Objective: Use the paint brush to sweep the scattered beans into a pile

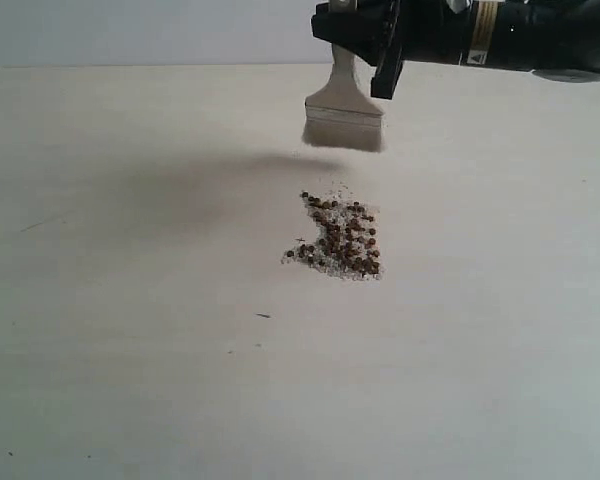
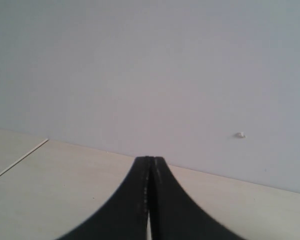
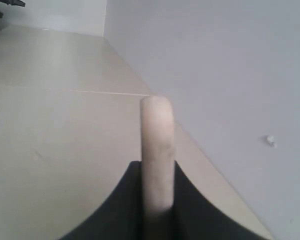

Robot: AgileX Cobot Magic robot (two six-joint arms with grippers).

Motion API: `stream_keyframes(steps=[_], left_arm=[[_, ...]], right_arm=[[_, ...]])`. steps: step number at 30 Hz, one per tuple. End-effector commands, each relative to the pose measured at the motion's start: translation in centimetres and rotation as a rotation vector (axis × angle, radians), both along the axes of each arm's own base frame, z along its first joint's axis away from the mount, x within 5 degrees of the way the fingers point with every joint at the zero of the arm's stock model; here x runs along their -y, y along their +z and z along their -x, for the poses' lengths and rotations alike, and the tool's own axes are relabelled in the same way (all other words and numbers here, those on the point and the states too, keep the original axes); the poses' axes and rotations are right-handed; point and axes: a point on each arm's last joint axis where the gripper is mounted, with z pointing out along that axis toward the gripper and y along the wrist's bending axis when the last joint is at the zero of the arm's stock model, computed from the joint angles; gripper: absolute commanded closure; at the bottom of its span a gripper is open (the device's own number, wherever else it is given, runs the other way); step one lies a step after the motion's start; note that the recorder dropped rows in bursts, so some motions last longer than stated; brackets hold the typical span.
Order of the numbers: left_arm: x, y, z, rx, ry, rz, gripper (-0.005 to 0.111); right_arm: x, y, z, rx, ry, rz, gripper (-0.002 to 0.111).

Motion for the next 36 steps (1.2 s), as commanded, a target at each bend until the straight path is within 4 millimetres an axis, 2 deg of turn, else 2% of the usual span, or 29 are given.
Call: stream_keyframes(steps=[1, 7, 11, 16, 20, 27, 36], left_arm=[[0.0, -0.1, 0.1, -0.001, -0.002, 0.005, 0.107], [0.0, -0.1, 0.1, -0.001, -0.002, 0.005, 0.107], [0.0, -0.1, 0.1, -0.001, -0.002, 0.005, 0.107], [0.0, -0.1, 0.1, -0.001, -0.002, 0.005, 0.107], [0.0, -0.1, 0.1, -0.001, -0.002, 0.005, 0.107], [0.0, -0.1, 0.1, -0.001, -0.002, 0.005, 0.107], [0.0, -0.1, 0.1, -0.001, -0.002, 0.005, 0.107]], right_arm=[[-0.1, 0.5, -1.9, 0.043, -0.002, -0.027, 0.108], [-0.3, -0.5, -4.1, 0.012, 0.003, -0.050, 0.108], [-0.5, -2.1, -4.9, -0.050, 0.022, -0.038, 0.108], [-0.6, -3.7, -4.6, -0.137, 0.079, 0.038, 0.108], [-0.6, -4.2, -4.3, -0.291, 0.097, 0.057, 0.108], [-0.6, -4.3, -4.0, -0.528, 0.086, 0.046, 0.108], [-0.6, -3.1, -3.8, -0.655, 0.067, 0.019, 0.108]])
